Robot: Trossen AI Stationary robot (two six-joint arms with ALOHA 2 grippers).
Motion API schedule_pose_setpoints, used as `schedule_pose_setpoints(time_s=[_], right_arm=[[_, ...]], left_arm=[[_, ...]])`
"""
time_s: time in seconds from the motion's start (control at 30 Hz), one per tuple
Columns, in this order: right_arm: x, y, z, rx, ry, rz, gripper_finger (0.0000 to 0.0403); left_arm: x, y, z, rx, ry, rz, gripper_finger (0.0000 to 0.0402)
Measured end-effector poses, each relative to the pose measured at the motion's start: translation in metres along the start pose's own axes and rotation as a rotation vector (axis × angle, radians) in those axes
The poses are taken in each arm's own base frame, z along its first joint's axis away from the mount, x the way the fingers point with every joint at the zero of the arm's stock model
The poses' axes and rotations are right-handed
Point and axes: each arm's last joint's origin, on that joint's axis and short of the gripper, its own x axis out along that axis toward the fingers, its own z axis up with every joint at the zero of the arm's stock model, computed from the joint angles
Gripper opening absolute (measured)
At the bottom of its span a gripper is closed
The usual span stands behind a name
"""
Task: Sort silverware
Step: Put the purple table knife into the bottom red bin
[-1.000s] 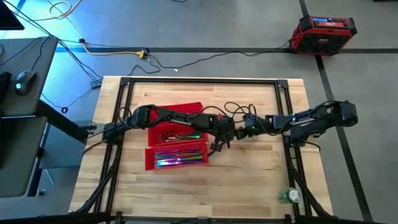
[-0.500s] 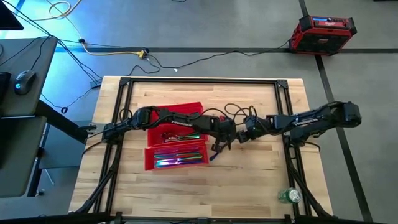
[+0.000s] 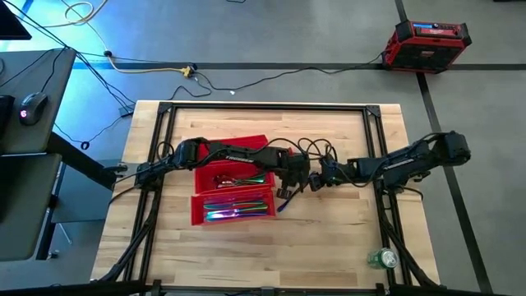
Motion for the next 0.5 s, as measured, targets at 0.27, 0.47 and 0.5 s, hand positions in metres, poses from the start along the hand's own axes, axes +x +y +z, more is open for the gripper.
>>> schedule_pose_setpoints(time_s=[0.27, 0.47, 0.5], right_arm=[[0.005, -0.004, 0.01, -0.066, -0.048, 0.019, 0.0138], [0.003, -0.006, 0.016, -0.065, -0.062, 0.016, 0.0138], [0.003, -0.006, 0.016, -0.062, -0.055, 0.023, 0.0138]], left_arm=[[0.003, -0.001, 0.002, -0.024, -0.048, -0.042, 0.0], [0.003, -0.001, 0.003, -0.057, -0.059, -0.046, 0.0], [0.003, -0.001, 0.003, -0.056, -0.055, -0.041, 0.0]])
